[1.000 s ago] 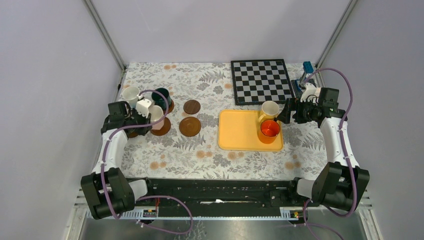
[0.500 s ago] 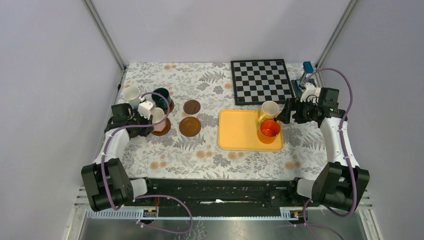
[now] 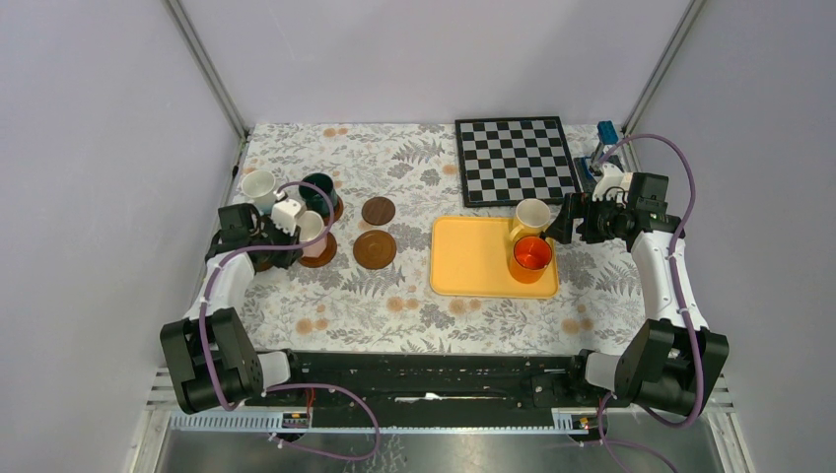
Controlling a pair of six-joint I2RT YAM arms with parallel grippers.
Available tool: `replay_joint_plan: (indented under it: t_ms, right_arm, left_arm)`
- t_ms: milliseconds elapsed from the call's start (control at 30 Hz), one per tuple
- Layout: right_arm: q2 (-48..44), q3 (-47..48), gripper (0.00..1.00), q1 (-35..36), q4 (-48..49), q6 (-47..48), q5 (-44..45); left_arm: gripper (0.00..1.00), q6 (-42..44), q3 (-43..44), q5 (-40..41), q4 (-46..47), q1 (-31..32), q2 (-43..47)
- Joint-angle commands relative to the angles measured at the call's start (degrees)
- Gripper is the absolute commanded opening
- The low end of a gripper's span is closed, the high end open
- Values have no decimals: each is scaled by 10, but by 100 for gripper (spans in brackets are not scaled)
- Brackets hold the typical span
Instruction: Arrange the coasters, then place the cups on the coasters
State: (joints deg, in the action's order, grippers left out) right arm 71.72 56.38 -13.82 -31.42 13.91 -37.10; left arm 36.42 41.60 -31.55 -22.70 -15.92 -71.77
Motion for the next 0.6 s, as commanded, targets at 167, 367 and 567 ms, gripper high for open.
replay_joint_plan:
  t_ms: [167,367,567]
  right_arm:
    - [-3,7,98,2,4,11,-1]
    - [-4,6,98,2,4,12,-1]
    - [-3,6,98,2,4,13,-1]
  left_arm:
    - [4,7,21,-51,-4,-17,-7]
    - [15,8,22,-44,-4,-17,-13]
    - [32,11,23,-36,-14,-17,-6]
